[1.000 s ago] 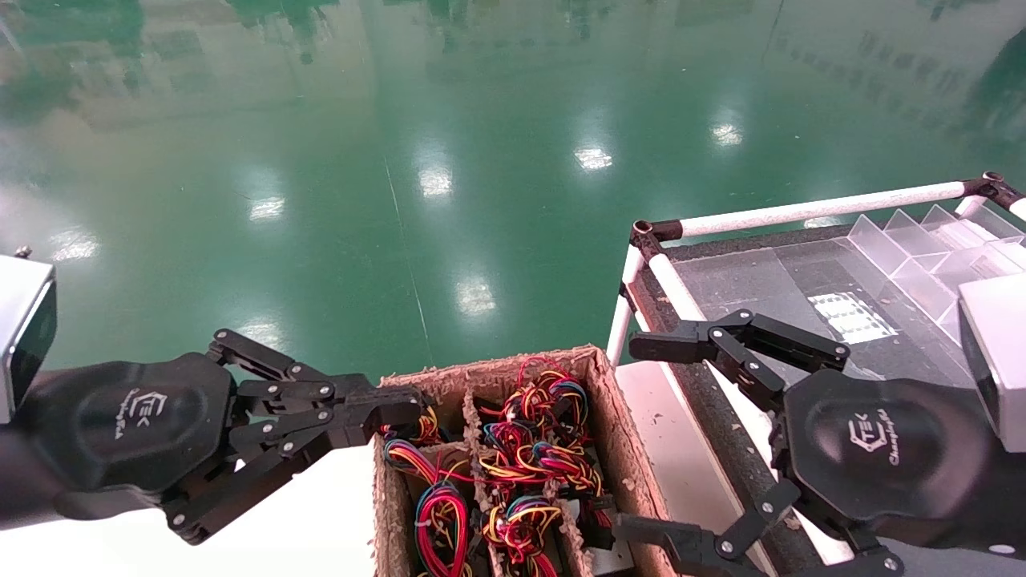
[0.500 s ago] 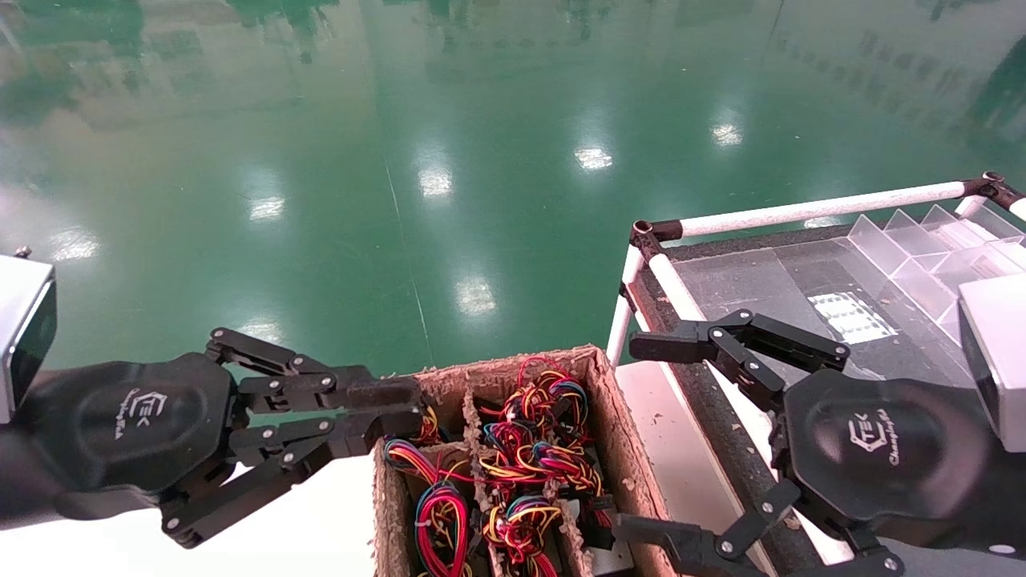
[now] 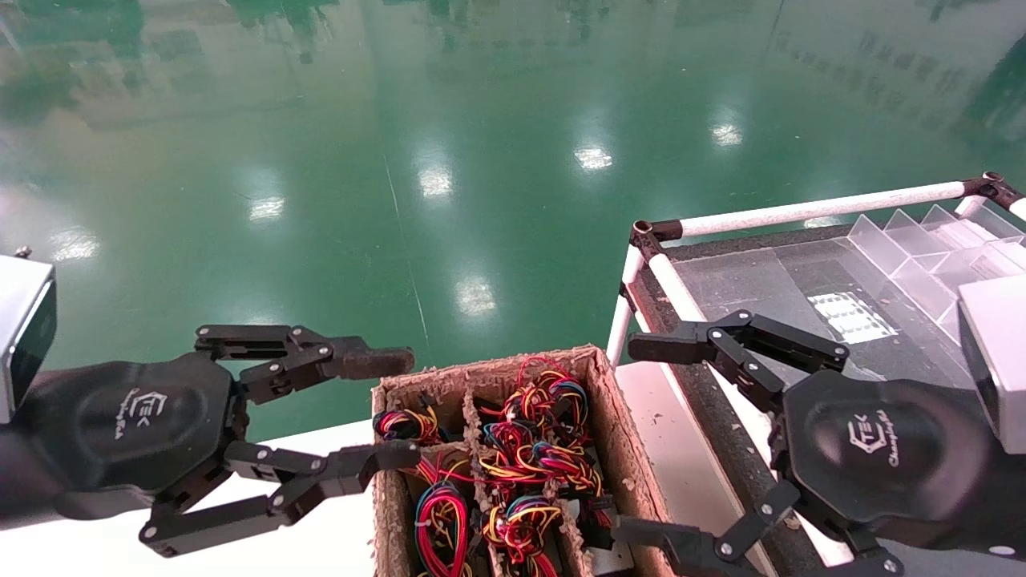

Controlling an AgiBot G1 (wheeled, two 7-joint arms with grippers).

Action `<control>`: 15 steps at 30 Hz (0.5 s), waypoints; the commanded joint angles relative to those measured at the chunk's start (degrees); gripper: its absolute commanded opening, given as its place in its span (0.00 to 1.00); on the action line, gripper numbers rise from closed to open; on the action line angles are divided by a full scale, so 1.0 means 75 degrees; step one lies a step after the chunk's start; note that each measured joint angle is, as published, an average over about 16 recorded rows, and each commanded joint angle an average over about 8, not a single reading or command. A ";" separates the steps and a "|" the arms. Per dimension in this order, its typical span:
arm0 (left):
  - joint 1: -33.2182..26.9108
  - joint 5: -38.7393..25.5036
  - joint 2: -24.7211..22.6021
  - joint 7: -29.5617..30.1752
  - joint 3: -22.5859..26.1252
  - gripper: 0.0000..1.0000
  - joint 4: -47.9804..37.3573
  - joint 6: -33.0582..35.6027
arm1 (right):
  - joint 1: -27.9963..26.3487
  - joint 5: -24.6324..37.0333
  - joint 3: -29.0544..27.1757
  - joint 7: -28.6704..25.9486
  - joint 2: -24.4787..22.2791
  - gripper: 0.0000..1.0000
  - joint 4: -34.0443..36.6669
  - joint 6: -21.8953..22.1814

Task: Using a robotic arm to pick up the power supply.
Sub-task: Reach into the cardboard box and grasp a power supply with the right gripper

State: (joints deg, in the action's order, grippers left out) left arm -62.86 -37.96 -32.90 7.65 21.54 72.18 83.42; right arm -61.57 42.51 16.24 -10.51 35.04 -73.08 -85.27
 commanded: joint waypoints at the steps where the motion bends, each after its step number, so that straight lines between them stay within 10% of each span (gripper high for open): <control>1: 0.0000 0.0000 0.0000 0.0000 0.0000 1.00 0.0000 0.0000 | 0.0004 0.0008 0.0003 0.0006 0.0001 1.00 0.0009 0.0006; 15: -0.0001 0.0000 0.0000 -0.0001 0.0001 1.00 -0.0001 0.0000 | -0.0525 0.1891 0.0860 -0.0292 0.0385 1.00 0.0153 0.0471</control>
State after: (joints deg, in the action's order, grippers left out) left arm -62.86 -37.96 -32.90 7.65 21.55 72.17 83.42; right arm -65.11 56.00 22.23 -12.06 38.08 -71.58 -81.53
